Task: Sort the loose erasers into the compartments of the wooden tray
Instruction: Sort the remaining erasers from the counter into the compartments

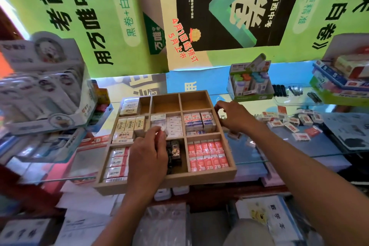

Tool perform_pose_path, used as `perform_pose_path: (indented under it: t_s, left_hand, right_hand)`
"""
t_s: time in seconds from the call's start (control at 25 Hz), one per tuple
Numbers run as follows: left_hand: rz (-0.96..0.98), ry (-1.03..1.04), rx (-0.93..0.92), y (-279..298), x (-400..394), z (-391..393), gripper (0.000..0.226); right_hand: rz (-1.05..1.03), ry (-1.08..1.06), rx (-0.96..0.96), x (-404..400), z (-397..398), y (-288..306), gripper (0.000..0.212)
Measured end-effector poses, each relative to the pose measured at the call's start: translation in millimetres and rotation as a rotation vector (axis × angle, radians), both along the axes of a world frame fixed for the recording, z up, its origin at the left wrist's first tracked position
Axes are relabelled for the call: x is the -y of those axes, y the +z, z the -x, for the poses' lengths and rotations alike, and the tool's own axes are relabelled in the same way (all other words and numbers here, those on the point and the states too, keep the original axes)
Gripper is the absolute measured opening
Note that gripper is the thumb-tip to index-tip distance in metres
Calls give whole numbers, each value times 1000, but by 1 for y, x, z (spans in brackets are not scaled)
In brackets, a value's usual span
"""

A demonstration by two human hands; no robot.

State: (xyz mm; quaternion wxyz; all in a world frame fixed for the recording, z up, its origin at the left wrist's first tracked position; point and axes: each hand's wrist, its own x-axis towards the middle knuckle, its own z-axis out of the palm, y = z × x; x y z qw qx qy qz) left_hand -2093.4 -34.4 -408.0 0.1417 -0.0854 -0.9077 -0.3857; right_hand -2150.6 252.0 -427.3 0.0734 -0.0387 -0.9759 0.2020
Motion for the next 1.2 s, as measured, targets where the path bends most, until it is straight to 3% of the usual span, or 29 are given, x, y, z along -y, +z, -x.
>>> perform_pose_path:
  t_s: [0.16, 0.24, 0.36, 0.44, 1.0, 1.04, 1.12, 1.2]
  left_hand:
    - [-6, -5, 0, -2, 4, 0, 32]
    - [2, -1, 10, -3, 4, -1, 33]
    - [-5, 0, 23, -3, 3, -1, 34]
    - [-3, -6, 24, -3, 3, -1, 34]
    - [57, 9, -57, -2, -2, -1, 32]
    - [61, 10, -63, -2, -3, -2, 32]
    - [66, 10, -74, -2, -3, -3, 31]
    - [74, 24, -75, -1, -3, -4, 30]
  right_hand:
    - [452, -302, -248, 11, -28, 32, 19]
    - [577, -240, -293, 32, -58, 45, 20]
    - [430, 85, -99, 78, -95, 47, 23]
    - [291, 174, -47, 99, -100, 39, 24]
    - [29, 242, -115, 107, -99, 31, 22]
    - [55, 225, -146, 99, -99, 32, 22]
    - [163, -30, -234, 68, -94, 30, 22]
    - [22, -304, -203, 33, -89, 22, 28]
